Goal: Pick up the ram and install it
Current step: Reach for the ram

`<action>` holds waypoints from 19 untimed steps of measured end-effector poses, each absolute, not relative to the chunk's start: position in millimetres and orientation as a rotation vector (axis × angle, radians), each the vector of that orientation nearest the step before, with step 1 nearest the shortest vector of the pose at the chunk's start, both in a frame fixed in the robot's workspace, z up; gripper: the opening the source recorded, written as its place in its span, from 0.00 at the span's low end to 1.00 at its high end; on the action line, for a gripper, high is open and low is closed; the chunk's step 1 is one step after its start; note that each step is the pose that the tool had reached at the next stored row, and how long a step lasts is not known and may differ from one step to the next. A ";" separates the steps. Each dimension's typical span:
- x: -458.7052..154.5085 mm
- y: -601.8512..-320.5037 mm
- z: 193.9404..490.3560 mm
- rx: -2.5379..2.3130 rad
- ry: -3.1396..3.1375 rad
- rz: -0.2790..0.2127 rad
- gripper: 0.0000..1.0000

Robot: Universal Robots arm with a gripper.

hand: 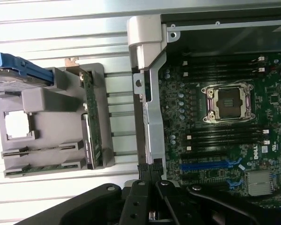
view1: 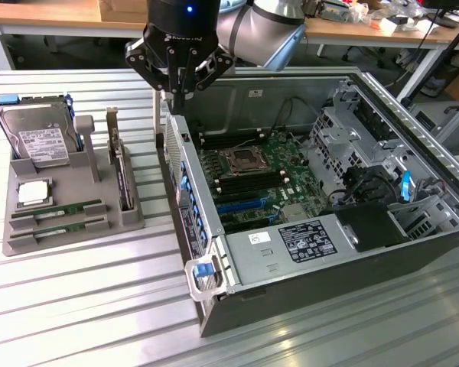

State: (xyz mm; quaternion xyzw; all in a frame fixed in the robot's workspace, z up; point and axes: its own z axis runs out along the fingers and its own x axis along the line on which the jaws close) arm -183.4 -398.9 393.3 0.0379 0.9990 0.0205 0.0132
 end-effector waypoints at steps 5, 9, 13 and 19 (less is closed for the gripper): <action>-184.7 -398.9 393.3 0.118 3.112 0.064 0.11; -185.8 -398.9 393.3 0.118 3.112 0.064 0.11; -186.6 -398.9 393.3 0.118 3.112 0.063 0.11; -187.7 -398.9 393.3 0.118 3.112 0.063 0.11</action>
